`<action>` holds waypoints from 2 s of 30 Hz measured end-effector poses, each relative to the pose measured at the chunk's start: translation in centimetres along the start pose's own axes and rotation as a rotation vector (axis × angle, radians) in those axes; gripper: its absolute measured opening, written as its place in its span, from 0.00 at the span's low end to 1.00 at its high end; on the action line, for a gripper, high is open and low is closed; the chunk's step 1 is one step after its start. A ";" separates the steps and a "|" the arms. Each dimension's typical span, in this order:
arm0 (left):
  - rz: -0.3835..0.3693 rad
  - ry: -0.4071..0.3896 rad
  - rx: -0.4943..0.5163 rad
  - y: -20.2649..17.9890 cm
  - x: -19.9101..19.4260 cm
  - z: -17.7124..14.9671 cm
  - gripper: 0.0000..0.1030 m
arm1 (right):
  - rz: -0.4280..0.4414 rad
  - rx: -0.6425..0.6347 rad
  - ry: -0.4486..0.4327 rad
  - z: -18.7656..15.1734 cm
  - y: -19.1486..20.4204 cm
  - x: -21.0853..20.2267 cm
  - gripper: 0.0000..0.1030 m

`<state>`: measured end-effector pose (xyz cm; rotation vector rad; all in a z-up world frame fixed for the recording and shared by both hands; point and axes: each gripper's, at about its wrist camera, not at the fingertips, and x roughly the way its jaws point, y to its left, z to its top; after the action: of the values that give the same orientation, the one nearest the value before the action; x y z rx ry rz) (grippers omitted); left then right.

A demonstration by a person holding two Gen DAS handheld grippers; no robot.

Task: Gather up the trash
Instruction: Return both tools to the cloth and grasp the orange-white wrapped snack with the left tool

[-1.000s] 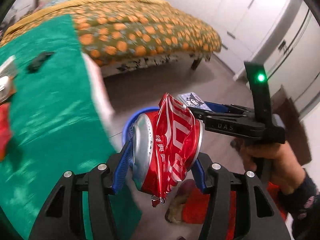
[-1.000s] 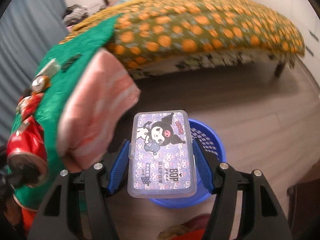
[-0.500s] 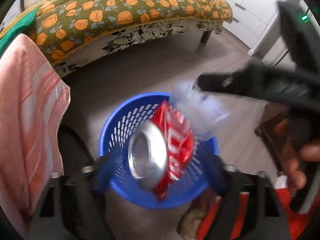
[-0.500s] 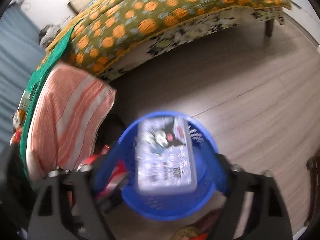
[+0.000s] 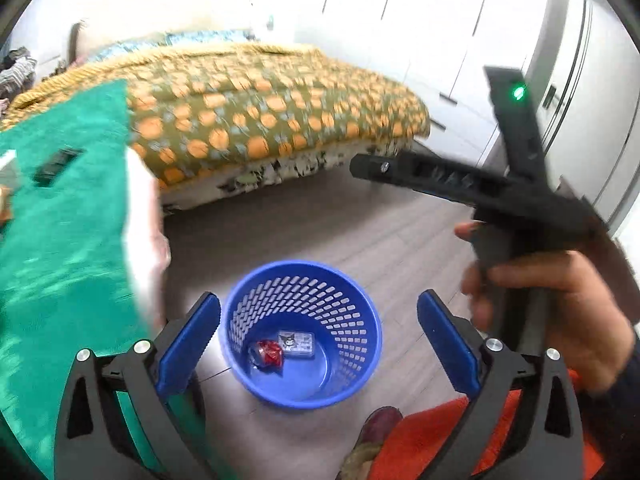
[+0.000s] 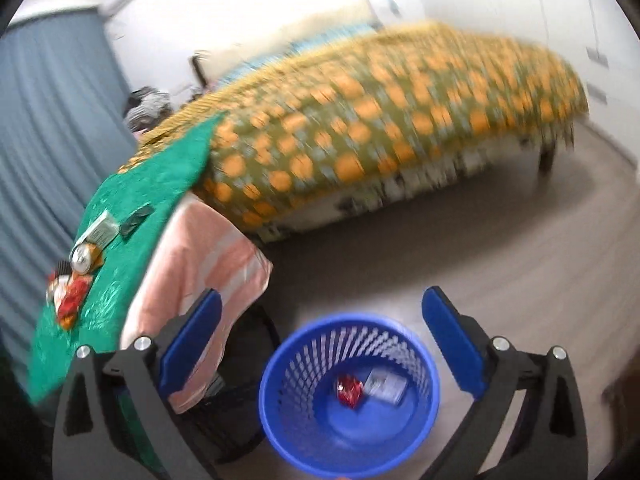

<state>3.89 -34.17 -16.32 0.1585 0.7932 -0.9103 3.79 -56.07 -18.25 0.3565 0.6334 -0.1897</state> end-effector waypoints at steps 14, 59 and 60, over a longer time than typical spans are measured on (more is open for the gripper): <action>0.255 0.026 -0.151 14.4 -13.5 -6.8 0.95 | 0.156 -0.255 -0.005 -4.8 17.7 -2.6 0.95; 0.229 0.229 -0.151 25.0 -14.8 -6.0 0.51 | 0.353 -0.401 0.185 -5.1 28.9 2.7 0.65; 0.238 0.211 -0.158 25.0 -14.6 -6.1 0.57 | 0.360 -0.410 0.195 -4.3 29.9 3.3 0.65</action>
<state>14.25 -6.42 -15.72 0.2076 1.0152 -0.6095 12.45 -27.04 -15.52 0.0871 0.7696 0.3202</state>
